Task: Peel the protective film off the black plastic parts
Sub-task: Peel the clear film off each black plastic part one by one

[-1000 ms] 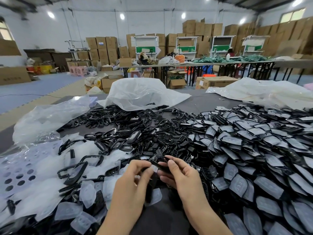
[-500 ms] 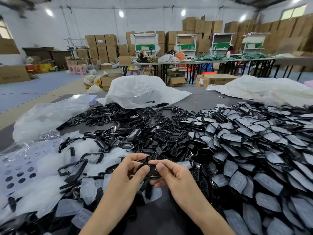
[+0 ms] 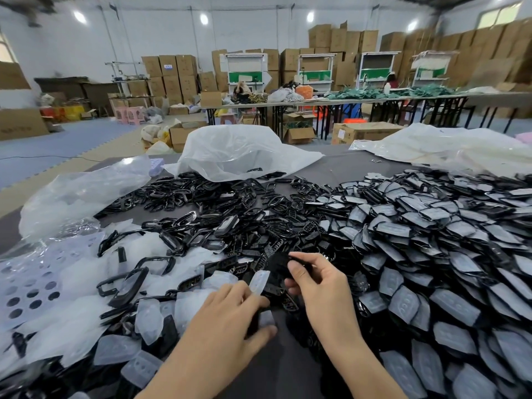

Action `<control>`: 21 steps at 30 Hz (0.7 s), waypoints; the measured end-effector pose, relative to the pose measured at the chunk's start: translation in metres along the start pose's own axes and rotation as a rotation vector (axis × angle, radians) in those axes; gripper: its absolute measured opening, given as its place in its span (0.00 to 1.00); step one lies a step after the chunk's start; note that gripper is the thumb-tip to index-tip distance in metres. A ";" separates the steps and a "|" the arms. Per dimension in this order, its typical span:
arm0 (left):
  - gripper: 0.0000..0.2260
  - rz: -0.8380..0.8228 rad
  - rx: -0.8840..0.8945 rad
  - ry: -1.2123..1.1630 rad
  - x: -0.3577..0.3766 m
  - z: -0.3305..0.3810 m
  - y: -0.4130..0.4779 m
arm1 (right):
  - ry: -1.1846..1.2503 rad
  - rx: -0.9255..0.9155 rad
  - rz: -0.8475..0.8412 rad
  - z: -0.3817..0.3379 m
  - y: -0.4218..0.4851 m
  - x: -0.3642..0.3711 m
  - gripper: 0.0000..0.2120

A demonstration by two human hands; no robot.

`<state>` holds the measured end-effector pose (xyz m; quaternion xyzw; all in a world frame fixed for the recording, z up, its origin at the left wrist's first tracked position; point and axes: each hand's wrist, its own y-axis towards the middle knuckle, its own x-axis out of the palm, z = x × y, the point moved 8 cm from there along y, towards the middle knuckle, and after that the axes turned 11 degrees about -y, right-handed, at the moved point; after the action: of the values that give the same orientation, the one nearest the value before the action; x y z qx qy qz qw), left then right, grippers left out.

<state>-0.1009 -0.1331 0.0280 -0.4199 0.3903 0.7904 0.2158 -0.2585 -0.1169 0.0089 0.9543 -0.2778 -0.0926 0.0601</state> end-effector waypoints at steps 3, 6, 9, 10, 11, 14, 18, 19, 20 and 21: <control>0.11 -0.058 0.006 0.058 0.008 0.005 0.000 | 0.010 0.007 0.017 0.000 0.000 -0.002 0.07; 0.13 -0.056 0.006 0.110 0.009 0.009 0.002 | 0.013 0.013 0.019 0.000 -0.001 -0.001 0.07; 0.14 -0.033 0.006 0.139 0.009 0.011 0.002 | 0.031 0.022 0.022 -0.001 -0.001 -0.002 0.07; 0.13 -0.020 0.012 0.160 0.008 0.013 0.002 | 0.039 0.027 0.023 -0.001 -0.001 -0.002 0.07; 0.12 0.009 0.019 0.161 0.006 0.014 0.003 | 0.054 0.034 0.023 -0.001 -0.001 -0.002 0.07; 0.05 0.171 -0.150 -0.208 -0.011 0.000 0.005 | 0.206 0.115 -0.025 0.002 0.000 0.003 0.07; 0.05 0.403 -0.505 -0.786 -0.022 -0.037 -0.002 | 0.497 0.191 -0.233 -0.003 -0.004 0.023 0.10; 0.04 0.417 -0.548 -0.894 -0.021 -0.040 -0.002 | 0.519 0.192 -0.295 -0.004 -0.006 0.029 0.13; 0.03 0.414 -0.577 -0.976 -0.019 -0.040 -0.002 | 0.526 0.196 -0.354 -0.005 -0.010 0.035 0.14; 0.03 0.402 -0.591 -1.021 -0.016 -0.039 -0.002 | 0.525 0.198 -0.402 -0.006 -0.013 0.040 0.14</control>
<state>-0.0714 -0.1634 0.0275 0.0507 0.0739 0.9913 0.0968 -0.2171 -0.1275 0.0069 0.9824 -0.0672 0.1734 0.0171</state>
